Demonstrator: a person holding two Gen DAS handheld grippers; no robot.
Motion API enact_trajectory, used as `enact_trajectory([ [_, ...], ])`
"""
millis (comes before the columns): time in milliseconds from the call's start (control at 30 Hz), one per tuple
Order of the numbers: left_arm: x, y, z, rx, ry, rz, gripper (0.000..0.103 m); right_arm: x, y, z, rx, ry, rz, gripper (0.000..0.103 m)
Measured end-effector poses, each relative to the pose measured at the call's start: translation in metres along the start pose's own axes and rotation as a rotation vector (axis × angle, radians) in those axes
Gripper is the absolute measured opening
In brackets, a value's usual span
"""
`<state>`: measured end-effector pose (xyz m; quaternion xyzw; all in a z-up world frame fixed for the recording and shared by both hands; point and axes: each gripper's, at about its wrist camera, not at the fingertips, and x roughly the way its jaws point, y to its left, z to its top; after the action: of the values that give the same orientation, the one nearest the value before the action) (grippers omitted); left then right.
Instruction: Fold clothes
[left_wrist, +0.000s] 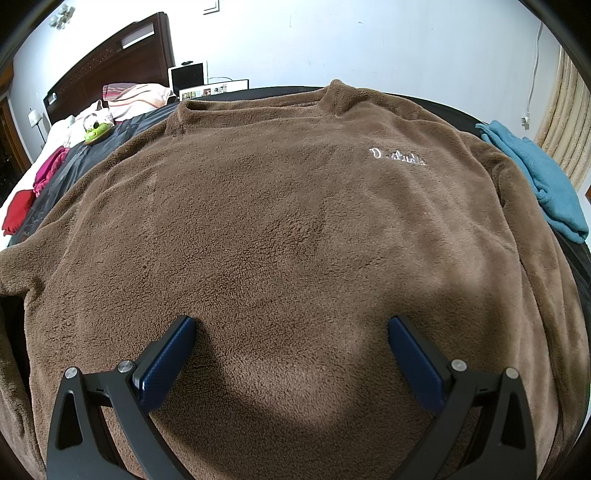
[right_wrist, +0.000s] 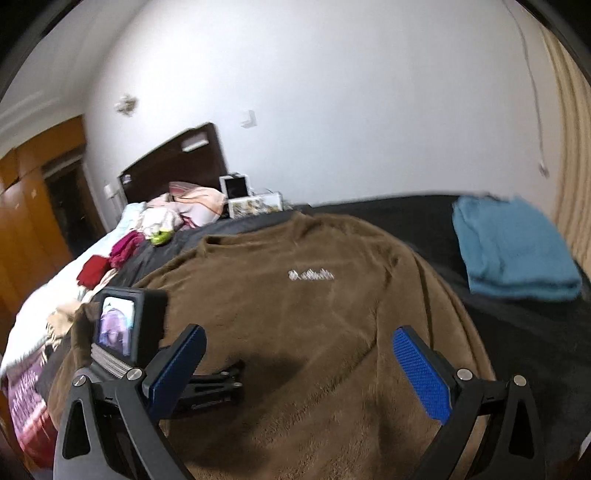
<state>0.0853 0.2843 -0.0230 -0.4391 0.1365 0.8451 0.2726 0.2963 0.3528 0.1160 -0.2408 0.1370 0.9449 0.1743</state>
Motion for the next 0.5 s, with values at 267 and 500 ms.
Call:
enact_trajectory([
  [267,0.000,0.000,0.000,0.000,0.000,0.000,0.103,0.012,-0.038,-0.018,0.042,0.061,-0.103,0.103],
  [500,0.000,0.000,0.000,0.000,0.000,0.000,0.103,0.019,-0.045,-0.036,0.002,0.110,-0.120,0.103],
])
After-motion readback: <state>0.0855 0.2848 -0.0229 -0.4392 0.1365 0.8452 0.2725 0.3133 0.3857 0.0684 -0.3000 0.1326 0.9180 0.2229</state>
